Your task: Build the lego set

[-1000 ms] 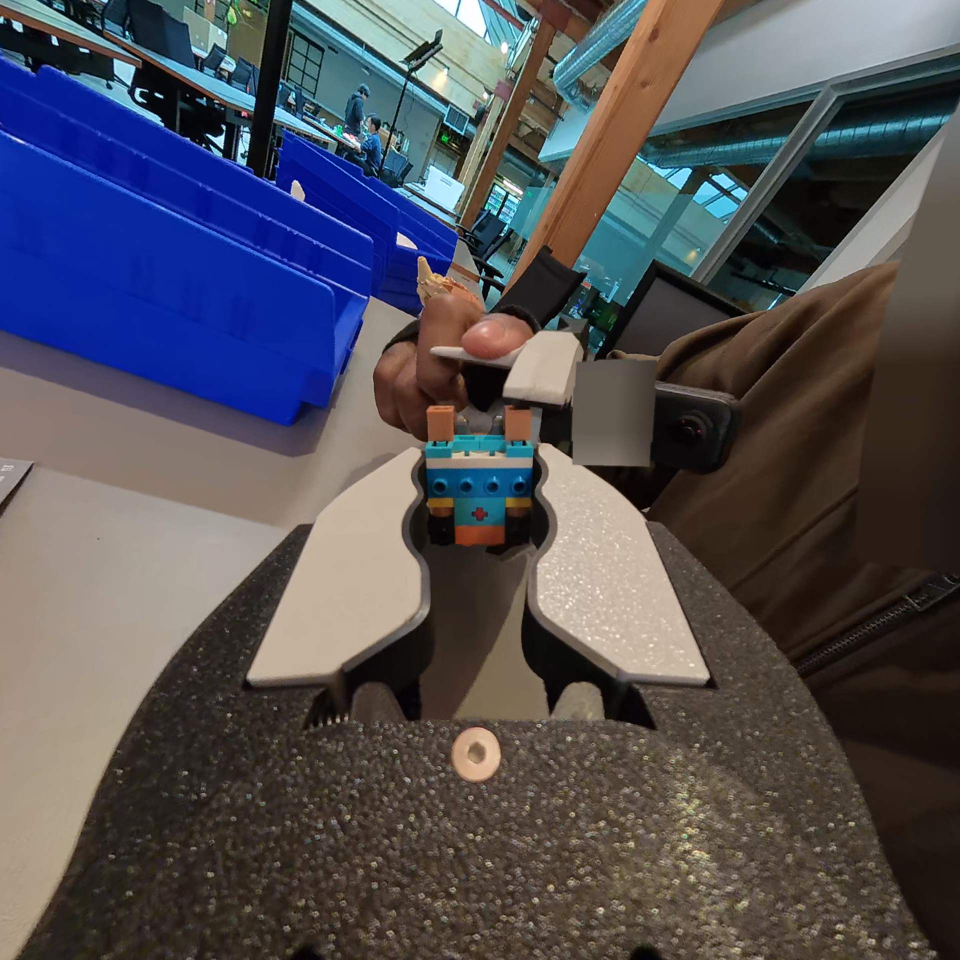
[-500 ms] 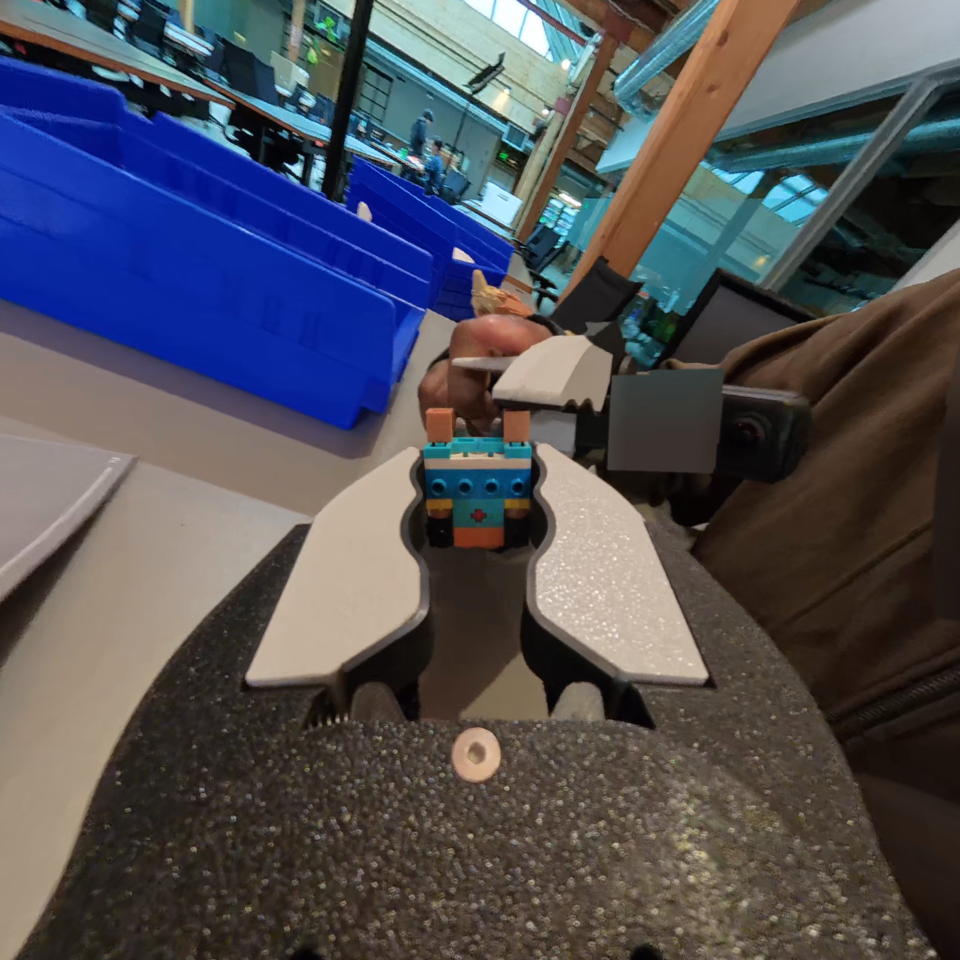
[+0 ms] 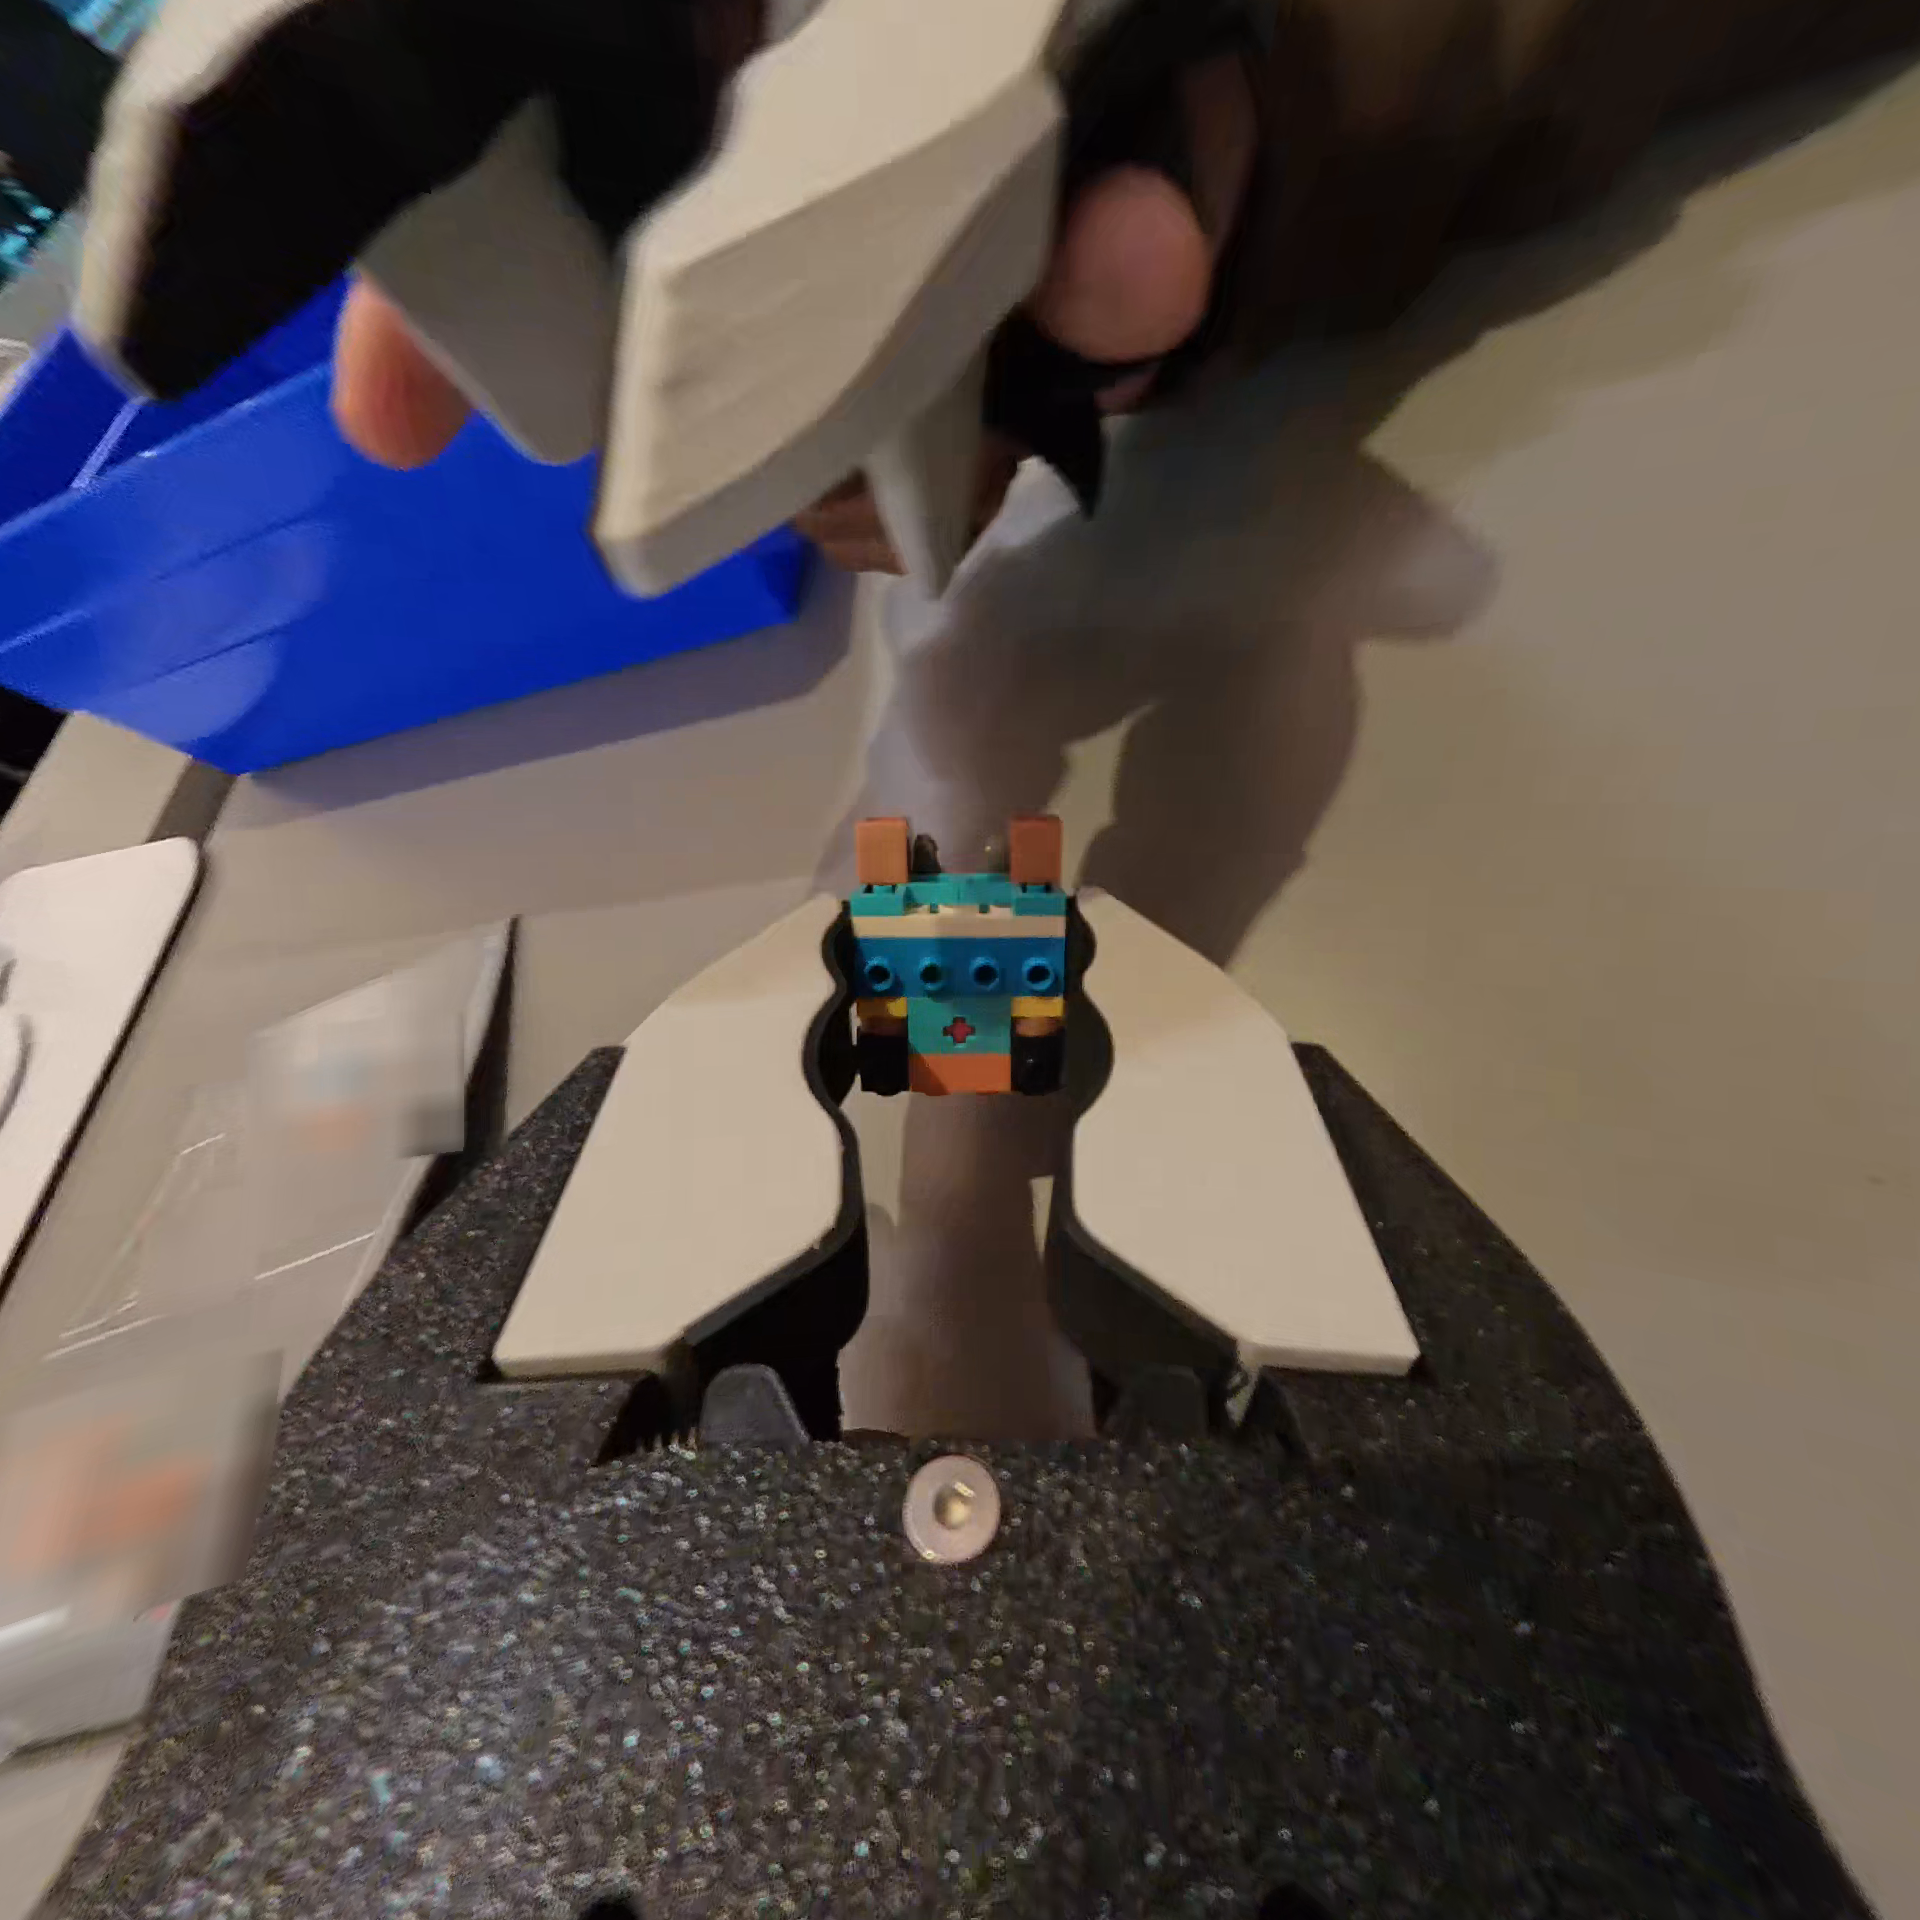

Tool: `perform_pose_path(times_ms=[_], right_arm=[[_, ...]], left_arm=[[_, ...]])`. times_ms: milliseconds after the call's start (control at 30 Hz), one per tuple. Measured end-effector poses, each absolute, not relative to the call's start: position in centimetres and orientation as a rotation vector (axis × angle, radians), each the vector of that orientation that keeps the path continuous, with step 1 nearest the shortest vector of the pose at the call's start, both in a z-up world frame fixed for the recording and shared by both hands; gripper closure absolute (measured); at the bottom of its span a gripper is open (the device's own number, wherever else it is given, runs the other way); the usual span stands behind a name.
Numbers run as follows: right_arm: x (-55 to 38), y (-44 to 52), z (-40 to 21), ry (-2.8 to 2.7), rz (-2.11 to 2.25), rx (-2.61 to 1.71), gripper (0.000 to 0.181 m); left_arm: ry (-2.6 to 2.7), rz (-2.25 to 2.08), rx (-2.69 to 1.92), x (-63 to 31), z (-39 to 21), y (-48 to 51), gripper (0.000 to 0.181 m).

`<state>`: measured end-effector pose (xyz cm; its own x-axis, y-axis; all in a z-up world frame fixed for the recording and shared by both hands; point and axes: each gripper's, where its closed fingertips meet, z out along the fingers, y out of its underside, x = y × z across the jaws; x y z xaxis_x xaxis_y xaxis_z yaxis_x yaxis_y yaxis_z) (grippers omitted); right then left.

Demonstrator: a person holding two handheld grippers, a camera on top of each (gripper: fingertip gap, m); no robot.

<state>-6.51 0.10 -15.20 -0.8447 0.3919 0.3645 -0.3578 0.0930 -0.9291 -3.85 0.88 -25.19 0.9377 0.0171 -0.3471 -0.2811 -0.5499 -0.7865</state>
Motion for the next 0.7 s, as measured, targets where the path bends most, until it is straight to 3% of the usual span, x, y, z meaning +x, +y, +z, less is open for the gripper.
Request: perform_pose_path(times_ms=[367,700], right_arm=[[-7.2,-0.1,-16.3,-1.877,1.77,-0.087,0.137],[-7.9,-0.3,-16.8,-1.878,1.827,-0.172,0.143]], left_arm=[[0.29,0.214,-2.105,-1.0,-25.8,1.5,0.139],[-0.087,0.162,-1.722,-6.5,-18.4,-1.7,0.13]])
